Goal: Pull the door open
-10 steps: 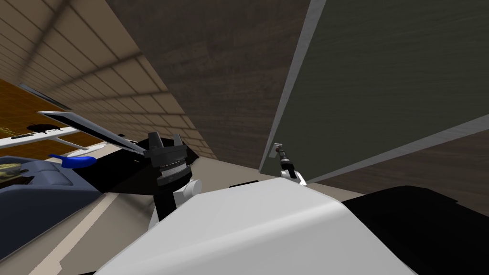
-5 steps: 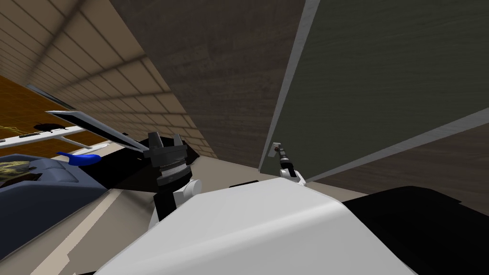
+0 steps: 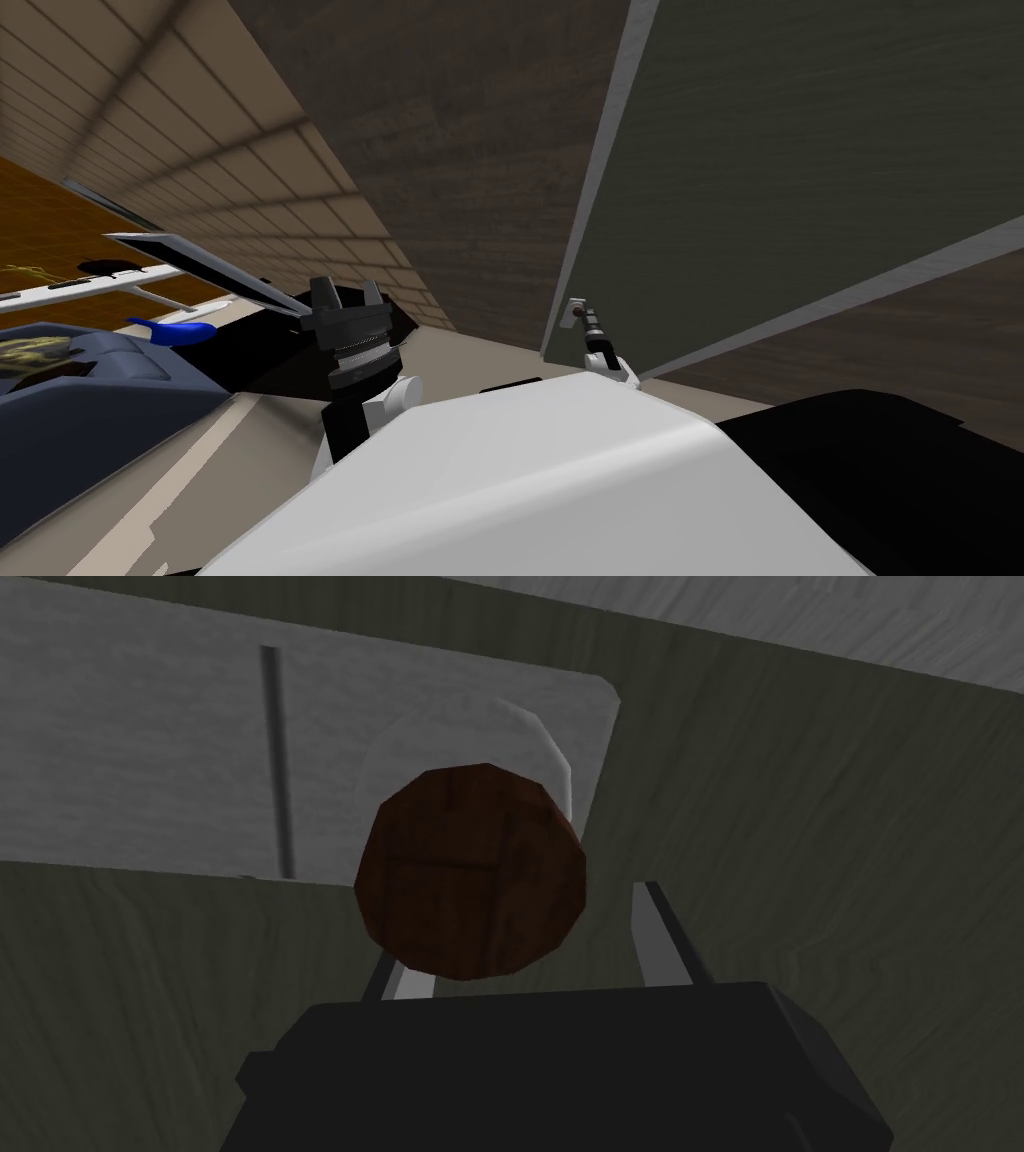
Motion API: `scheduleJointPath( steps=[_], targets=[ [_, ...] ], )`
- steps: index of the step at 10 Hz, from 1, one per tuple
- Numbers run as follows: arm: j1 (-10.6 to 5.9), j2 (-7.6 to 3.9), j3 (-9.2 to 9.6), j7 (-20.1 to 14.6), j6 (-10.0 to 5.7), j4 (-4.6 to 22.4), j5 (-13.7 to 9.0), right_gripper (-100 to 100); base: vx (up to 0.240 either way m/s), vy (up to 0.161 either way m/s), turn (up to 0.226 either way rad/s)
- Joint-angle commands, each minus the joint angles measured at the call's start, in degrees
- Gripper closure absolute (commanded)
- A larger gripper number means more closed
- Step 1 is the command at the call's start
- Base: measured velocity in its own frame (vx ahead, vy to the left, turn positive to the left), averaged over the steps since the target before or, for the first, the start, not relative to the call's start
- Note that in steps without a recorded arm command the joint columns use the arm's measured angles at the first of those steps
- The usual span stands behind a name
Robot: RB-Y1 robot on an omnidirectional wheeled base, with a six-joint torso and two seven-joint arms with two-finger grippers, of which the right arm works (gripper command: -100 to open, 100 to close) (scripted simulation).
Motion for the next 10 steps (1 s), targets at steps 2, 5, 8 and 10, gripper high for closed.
scheduleJointPath(
  steps=[2,5,8,10],
  targets=[
    [-1.37,-0.74,2.81,-3.99,-0.32,-0.49,-4.13,100,-0.058,-0.022,0.02],
    [-1.62,-1.45,4.0,-7.01,-0.48,-0.33,-7.37,100,-0.046,-0.002,0.003],
    [-2.11,-2.87,6.38,-11.59,-0.8,-0.01,-12.66,100,-0.051,-0.013,0.021],
    [-2.36,-3.58,7.57,-14.08,-0.95,0.15,-15.44,100,-0.038,-0.009,0.005]
  ],
)
